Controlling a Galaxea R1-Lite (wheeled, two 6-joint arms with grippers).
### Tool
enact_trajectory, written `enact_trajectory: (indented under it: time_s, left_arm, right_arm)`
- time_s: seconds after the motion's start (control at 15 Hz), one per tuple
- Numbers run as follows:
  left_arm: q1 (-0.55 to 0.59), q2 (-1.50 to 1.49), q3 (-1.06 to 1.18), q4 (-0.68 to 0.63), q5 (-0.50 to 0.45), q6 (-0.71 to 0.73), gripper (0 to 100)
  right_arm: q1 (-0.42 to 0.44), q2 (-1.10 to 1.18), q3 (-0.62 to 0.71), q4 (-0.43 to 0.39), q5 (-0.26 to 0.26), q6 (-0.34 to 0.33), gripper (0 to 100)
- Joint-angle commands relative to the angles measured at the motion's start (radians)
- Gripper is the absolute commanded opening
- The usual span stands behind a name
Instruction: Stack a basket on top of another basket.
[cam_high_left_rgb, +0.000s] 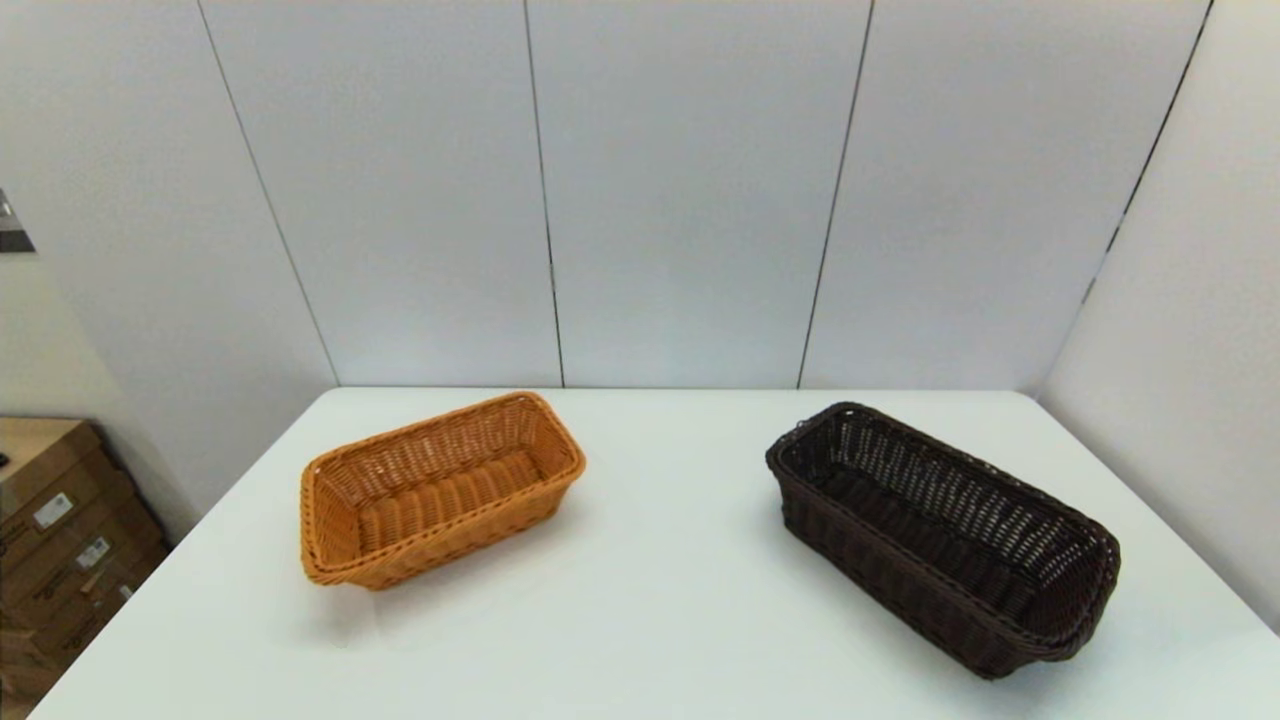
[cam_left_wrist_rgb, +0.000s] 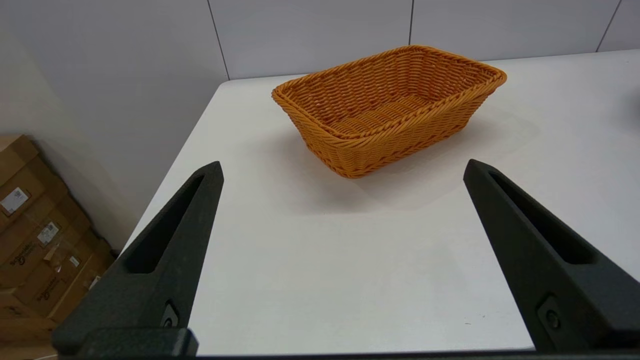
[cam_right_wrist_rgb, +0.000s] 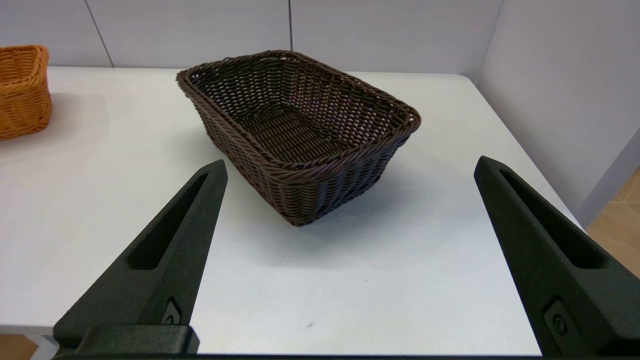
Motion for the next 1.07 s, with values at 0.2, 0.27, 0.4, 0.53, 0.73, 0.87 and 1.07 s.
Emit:
enact_trajectory:
  time_s: [0.2,0.27,0.4,0.53,0.73,0.87,1.07]
  left_arm:
    - [0.0,0.0,0.005,0.0,0.0,0.0,100]
    - [0.0,0.0,0.005,0.0,0.0,0.0,100]
    - [0.0,0.0,0.003,0.0,0.0,0.0,100]
    - [0.0,0.0,0.005,0.0,0.0,0.0,100]
    - [0.0,0.0,0.005,0.0,-0.004,0.009,100]
    - [0.0,0.0,0.005,0.0,-0.003,0.009,100]
    - [0.0,0.0,0.003,0.002,-0.003,0.014,100]
  right_arm:
    - [0.0,0.0,0.0,0.0,0.001,0.0,100]
    - [0.0,0.0,0.0,0.0,0.001,0.0,100]
    - [0.0,0.0,0.0,0.0,0.001,0.0,100]
    - [0.0,0.0,0.0,0.0,0.001,-0.002,100]
    - [0.0,0.0,0.0,0.0,0.001,0.0,100]
    - [0.0,0.0,0.0,0.0,0.001,0.0,100]
    - [0.0,0.0,0.0,0.0,0.001,0.0,100]
